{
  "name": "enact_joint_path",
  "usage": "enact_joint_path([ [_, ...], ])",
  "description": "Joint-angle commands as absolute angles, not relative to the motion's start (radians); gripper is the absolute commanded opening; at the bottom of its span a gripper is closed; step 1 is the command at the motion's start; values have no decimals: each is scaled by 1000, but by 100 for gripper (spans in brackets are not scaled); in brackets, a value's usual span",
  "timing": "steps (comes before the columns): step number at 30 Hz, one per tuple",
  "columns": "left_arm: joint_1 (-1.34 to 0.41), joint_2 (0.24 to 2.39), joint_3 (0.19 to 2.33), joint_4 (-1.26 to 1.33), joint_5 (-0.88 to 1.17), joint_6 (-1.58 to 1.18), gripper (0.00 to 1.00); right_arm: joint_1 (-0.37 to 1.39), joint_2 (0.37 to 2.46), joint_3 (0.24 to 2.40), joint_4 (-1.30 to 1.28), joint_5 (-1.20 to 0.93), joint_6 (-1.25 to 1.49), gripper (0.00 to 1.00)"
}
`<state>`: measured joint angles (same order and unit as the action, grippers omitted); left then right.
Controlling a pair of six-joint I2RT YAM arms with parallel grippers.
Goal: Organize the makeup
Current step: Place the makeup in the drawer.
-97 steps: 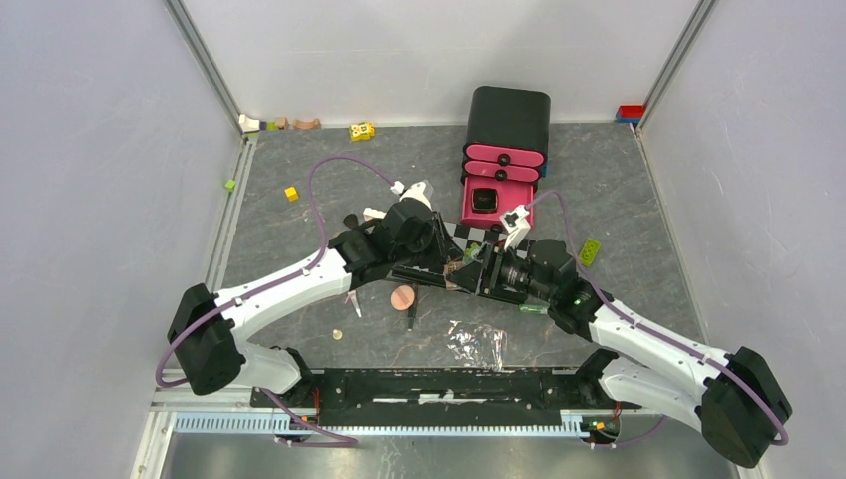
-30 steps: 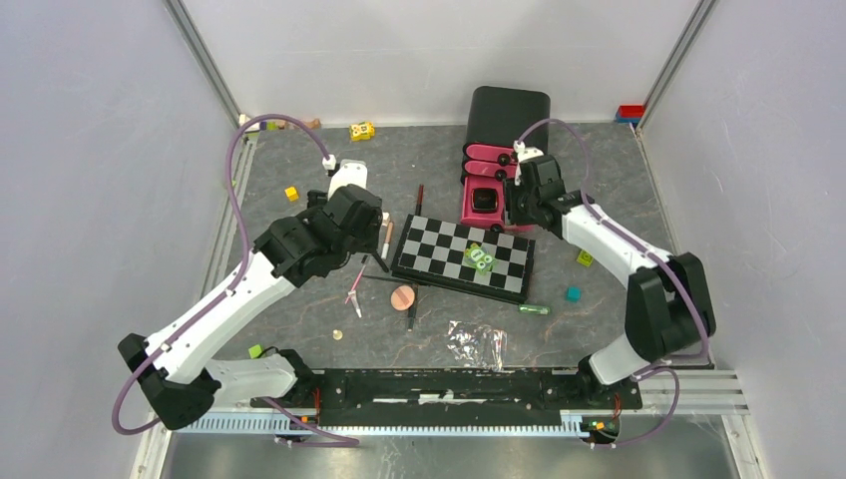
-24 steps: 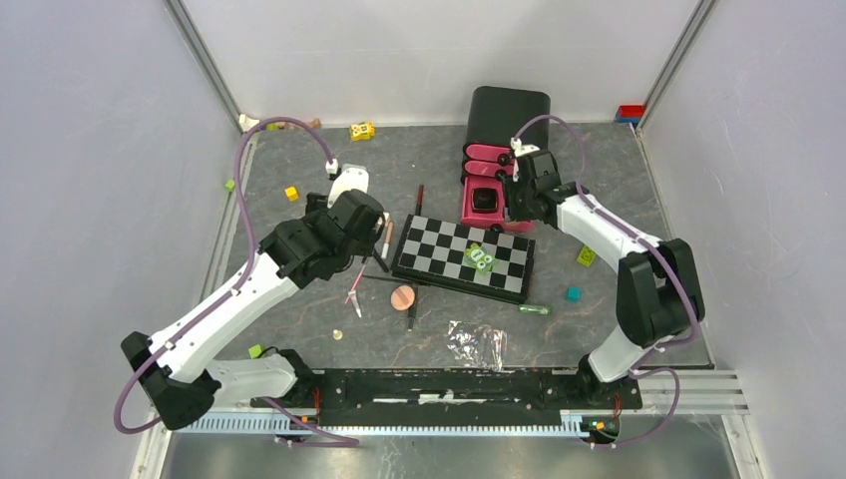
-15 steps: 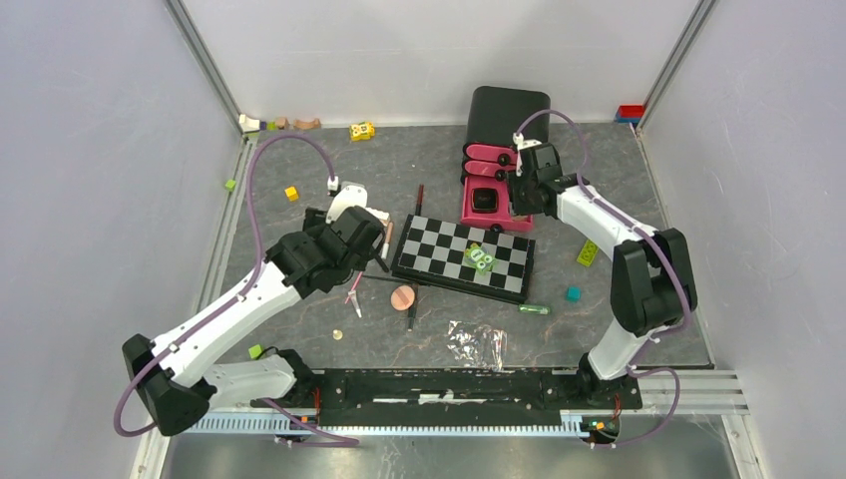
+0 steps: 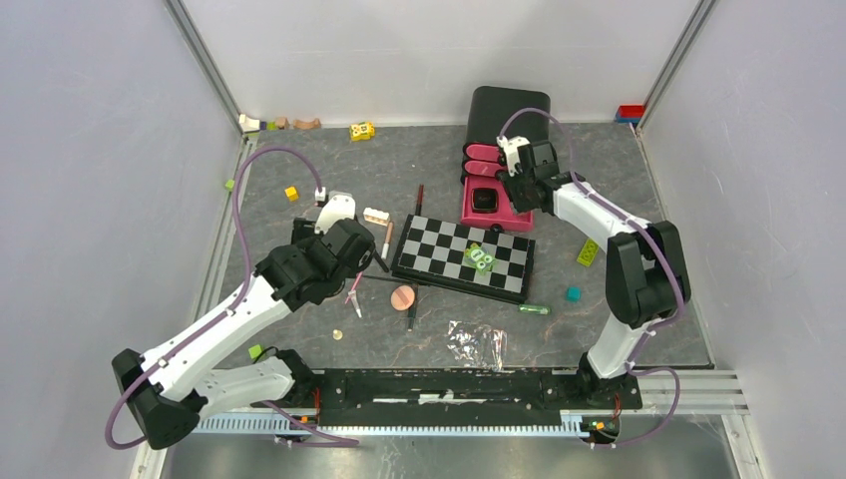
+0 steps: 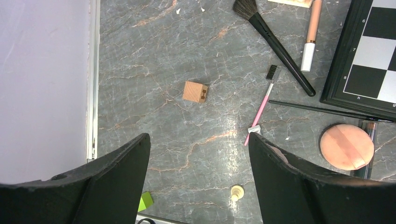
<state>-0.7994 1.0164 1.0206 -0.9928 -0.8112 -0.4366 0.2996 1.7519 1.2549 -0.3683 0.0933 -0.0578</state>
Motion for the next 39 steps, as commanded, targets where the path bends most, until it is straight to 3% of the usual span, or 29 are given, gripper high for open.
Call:
enact_joint_path([
  [1,-796,1024,1018,-964,-858,-481,83,298,1760,1267,-286,76,-193,16],
  [19,-796,1047,1014,-951,-871,-466,84,299,1825,1231,-220,14,-230,19],
  [32,-796,1056,1014,-950,-870,-463,84,298,1862,1211,-167,106,-185,21],
  [39,-796,1066,1014,-950,-867,-461,84,299,1878,1200,-150,129,-156,32],
])
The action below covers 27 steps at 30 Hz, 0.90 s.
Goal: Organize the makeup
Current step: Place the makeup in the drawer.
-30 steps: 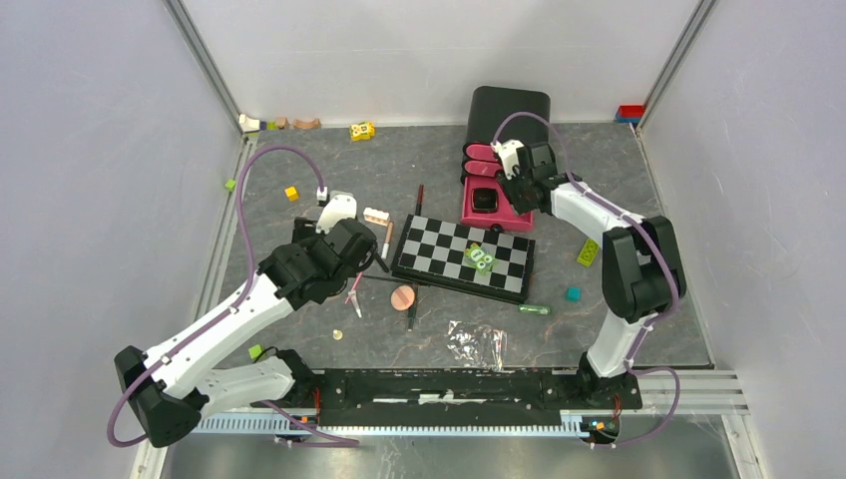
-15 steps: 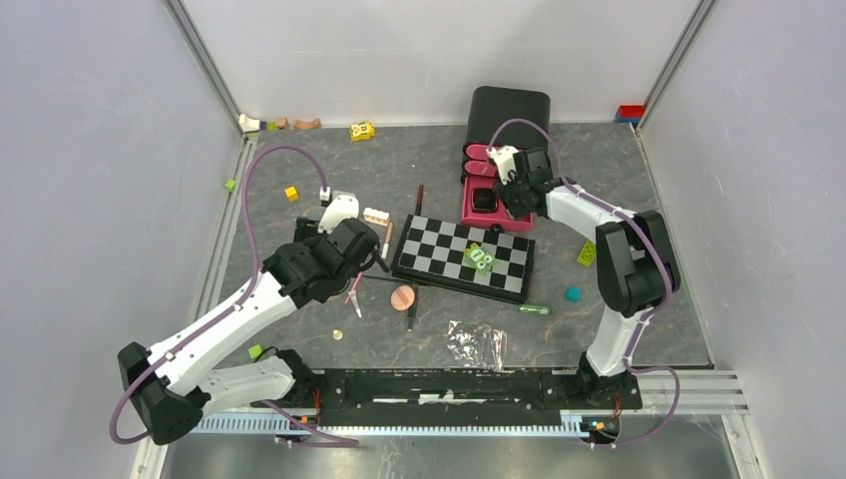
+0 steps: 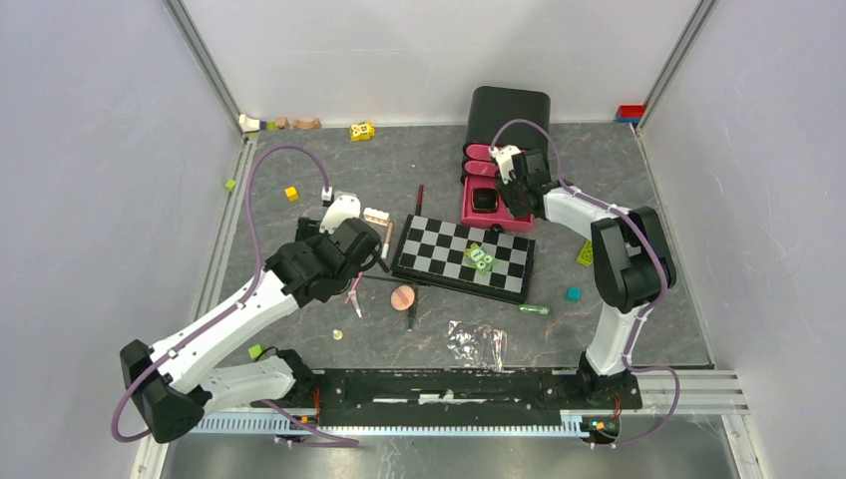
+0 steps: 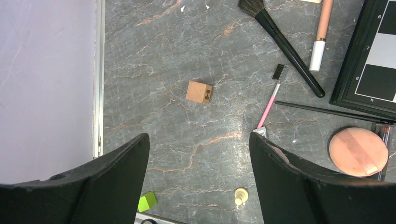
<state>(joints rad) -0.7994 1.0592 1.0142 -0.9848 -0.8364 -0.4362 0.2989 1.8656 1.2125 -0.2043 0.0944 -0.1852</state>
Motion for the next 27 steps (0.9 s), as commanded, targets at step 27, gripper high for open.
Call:
enact_joint_path([
  [27,-796,1070,1014,-950,-870,-460,84,307,1752,1211,-163,78,-58,58],
])
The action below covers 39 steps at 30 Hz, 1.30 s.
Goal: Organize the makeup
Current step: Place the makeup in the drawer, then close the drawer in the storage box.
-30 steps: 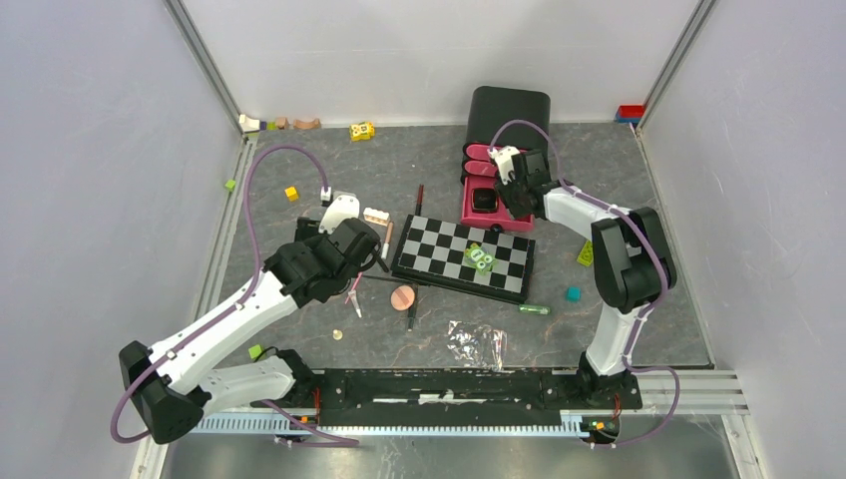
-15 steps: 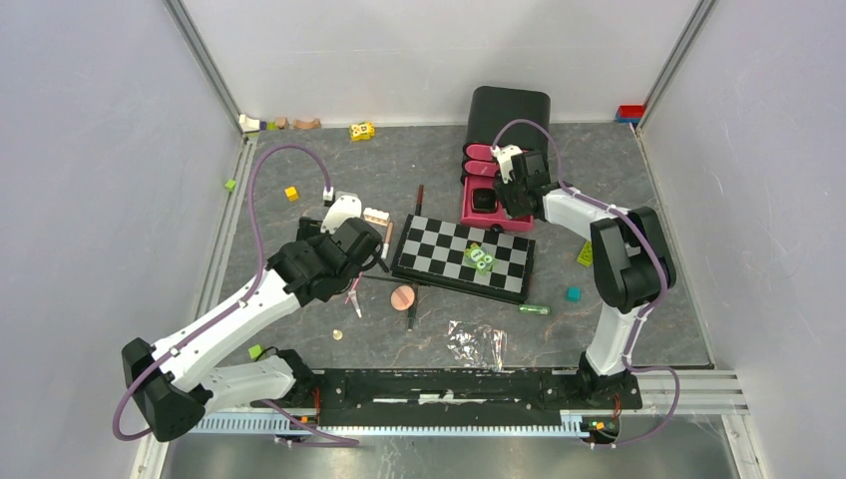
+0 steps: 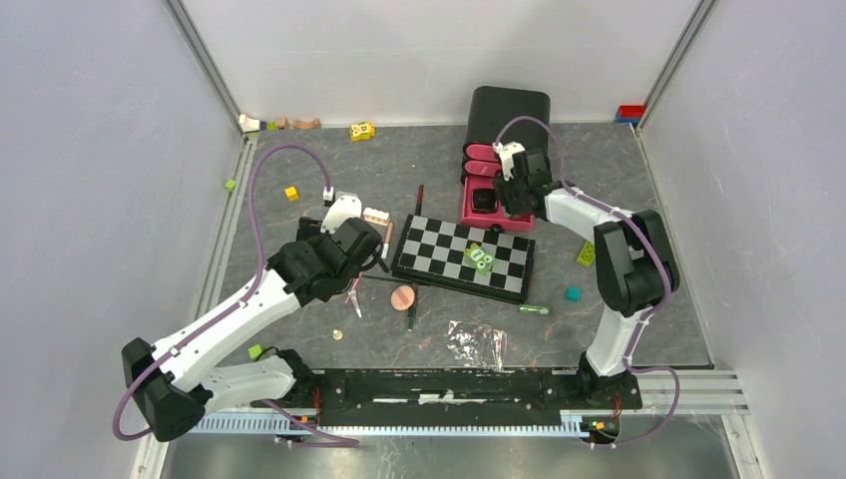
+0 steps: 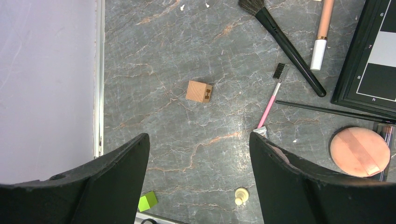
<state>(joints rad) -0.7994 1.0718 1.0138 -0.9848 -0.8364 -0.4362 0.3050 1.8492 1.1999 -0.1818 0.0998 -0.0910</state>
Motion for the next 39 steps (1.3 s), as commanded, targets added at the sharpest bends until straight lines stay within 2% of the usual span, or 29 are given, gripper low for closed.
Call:
enact_joint_path([
  [1,-796,1070,1014,-951,-869,-460,84,306,1734,1206,-164,75,-51,58],
  [12,-796,1075,1016,-950,-868,-462,84,308,1534,1057,-71,41,126,58],
  [21,-796,1068,1021,-950,-856,-467,84,339,1363,760,190,9,406,59],
  [30,-796,1080,1105,-941,-823,-441,84,392,1440,766,117,44,529,57],
  [39,-796,1133,1054,-873,-855,-378,83,406,1518,791,92,73,558,53],
])
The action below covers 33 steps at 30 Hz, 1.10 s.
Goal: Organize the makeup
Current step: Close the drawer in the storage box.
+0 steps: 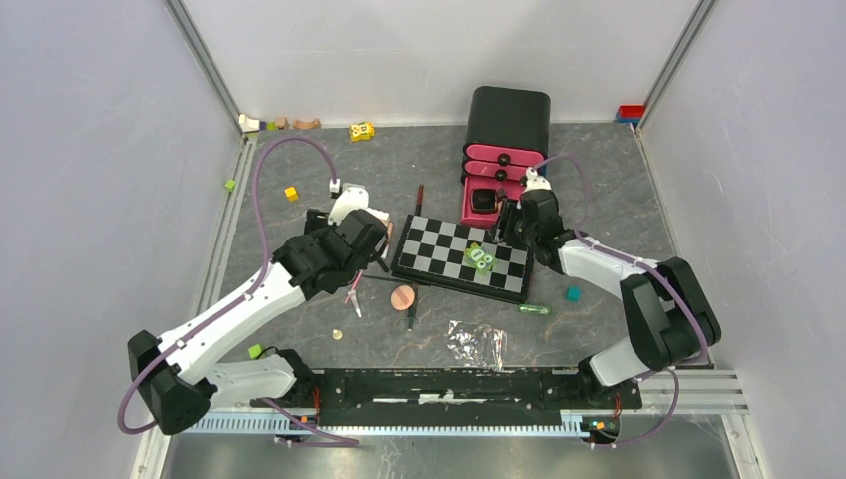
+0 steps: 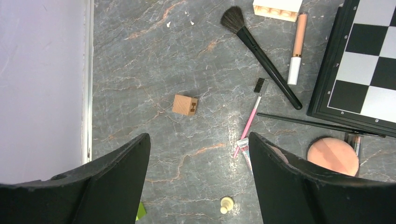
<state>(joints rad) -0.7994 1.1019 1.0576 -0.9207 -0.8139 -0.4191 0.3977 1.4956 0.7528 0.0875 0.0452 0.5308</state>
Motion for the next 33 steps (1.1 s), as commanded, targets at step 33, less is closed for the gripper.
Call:
enact_joint_path([
  [33,-796,1136,1043,-861,-876,-365,84,425,1706,977,89,210,563,48],
])
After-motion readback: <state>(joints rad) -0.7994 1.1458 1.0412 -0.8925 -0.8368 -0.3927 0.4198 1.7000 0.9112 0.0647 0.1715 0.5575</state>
